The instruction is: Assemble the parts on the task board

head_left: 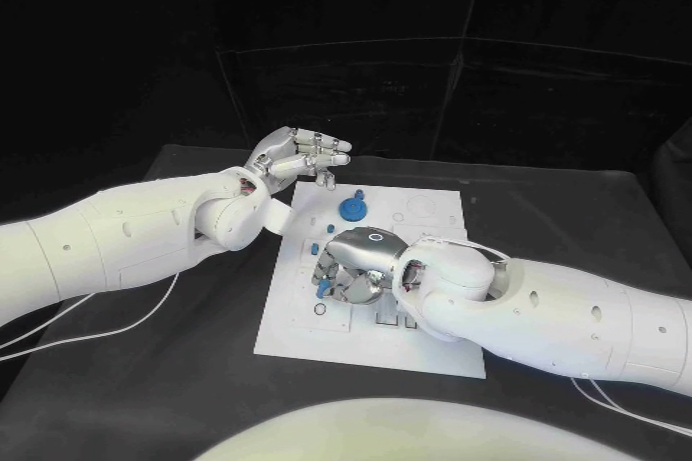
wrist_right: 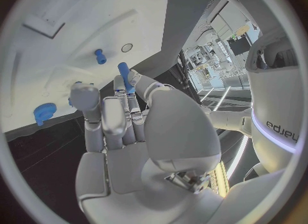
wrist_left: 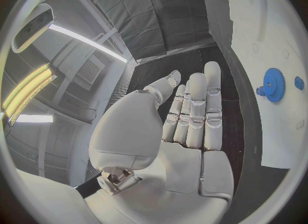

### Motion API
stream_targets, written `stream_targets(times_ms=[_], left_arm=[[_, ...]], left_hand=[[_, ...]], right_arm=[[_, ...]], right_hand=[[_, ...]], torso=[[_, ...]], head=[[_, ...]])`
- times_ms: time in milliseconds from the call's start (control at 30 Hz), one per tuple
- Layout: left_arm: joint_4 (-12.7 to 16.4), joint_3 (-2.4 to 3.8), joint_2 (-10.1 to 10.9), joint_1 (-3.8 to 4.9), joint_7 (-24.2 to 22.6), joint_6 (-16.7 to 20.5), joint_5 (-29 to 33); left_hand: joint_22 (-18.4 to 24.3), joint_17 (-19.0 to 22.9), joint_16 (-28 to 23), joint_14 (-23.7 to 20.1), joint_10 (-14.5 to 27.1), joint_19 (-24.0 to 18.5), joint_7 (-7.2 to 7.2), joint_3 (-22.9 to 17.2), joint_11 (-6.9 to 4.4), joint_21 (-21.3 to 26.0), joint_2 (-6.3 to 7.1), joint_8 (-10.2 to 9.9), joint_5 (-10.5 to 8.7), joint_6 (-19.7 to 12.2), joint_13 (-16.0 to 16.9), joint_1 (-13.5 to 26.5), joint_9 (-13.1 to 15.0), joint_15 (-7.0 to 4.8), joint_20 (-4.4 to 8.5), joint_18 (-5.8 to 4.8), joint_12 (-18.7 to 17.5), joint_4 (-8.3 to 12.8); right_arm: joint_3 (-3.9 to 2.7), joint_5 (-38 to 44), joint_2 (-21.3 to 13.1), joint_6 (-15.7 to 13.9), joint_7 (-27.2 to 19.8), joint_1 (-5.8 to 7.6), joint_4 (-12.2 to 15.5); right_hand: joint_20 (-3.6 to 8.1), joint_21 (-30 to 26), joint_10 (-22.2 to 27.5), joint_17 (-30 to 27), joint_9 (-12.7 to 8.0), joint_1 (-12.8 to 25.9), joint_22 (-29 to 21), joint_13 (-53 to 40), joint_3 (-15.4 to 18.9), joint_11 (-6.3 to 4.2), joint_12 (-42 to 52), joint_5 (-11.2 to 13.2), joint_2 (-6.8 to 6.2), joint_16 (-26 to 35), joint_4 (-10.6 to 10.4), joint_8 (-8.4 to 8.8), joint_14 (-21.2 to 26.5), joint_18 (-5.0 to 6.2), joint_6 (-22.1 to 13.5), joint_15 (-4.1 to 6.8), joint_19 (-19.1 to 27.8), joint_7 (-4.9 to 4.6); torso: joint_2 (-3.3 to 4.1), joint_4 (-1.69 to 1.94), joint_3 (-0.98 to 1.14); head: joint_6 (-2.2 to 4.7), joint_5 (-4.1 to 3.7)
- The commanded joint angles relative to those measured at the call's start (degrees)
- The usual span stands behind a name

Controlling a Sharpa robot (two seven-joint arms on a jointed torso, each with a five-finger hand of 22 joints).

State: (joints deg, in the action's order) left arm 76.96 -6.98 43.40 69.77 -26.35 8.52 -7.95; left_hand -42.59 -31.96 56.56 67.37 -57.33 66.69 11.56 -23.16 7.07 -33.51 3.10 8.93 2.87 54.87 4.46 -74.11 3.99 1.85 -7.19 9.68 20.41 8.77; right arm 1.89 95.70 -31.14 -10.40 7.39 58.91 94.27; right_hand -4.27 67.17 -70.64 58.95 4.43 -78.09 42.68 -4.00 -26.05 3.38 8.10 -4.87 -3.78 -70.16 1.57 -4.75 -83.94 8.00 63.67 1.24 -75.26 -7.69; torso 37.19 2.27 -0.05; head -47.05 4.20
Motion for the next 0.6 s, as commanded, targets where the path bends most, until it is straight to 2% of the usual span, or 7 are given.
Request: stream_targets(times_ms=[33,600], left_arm=[[0.06,0.06,-0.10,0.11,-0.49,-0.37,0.29],[-0.01,0.06,-0.23,0.11,-0.29,-0.60,0.29]], left_hand=[[0.07,0.06,-0.29,-0.32,0.30,-0.29,-0.07,0.16,0.01,0.18,-0.48,0.27,-0.09,-0.39,-0.06,-0.12,-0.05,0.07,-0.18,0.74,0.28,0.02],[0.07,0.06,-0.29,-0.32,0.30,-0.29,-0.07,0.16,0.01,0.18,-0.48,0.27,-0.09,-0.39,-0.06,-0.12,-0.05,0.07,-0.18,0.74,0.28,0.02]], right_arm=[[-0.01,2.39,0.48,2.22,-1.31,-0.08,-0.31],[0.32,2.64,1.85,4.41,-2.21,-0.50,-1.56]], right_hand=[[-0.12,0.07,-0.35,-0.06,0.04,0.28,-0.08,0.04,-0.53,0.10,-0.30,-0.45,-0.13,0.12,0.05,-0.24,-1.25,-0.23,0.23,0.21,0.02,-0.11],[-0.14,0.06,-0.40,-0.08,0.02,0.14,-0.11,0.02,-0.72,0.14,-0.51,-0.75,-0.24,0.10,0.32,-0.15,-1.22,-0.22,0.21,0.17,0.10,-0.17]], torso=[[-0.02,-0.07,0.05],[-0.01,-0.10,0.06]], head=[[-0.10,0.18],[-0.40,0.62]])
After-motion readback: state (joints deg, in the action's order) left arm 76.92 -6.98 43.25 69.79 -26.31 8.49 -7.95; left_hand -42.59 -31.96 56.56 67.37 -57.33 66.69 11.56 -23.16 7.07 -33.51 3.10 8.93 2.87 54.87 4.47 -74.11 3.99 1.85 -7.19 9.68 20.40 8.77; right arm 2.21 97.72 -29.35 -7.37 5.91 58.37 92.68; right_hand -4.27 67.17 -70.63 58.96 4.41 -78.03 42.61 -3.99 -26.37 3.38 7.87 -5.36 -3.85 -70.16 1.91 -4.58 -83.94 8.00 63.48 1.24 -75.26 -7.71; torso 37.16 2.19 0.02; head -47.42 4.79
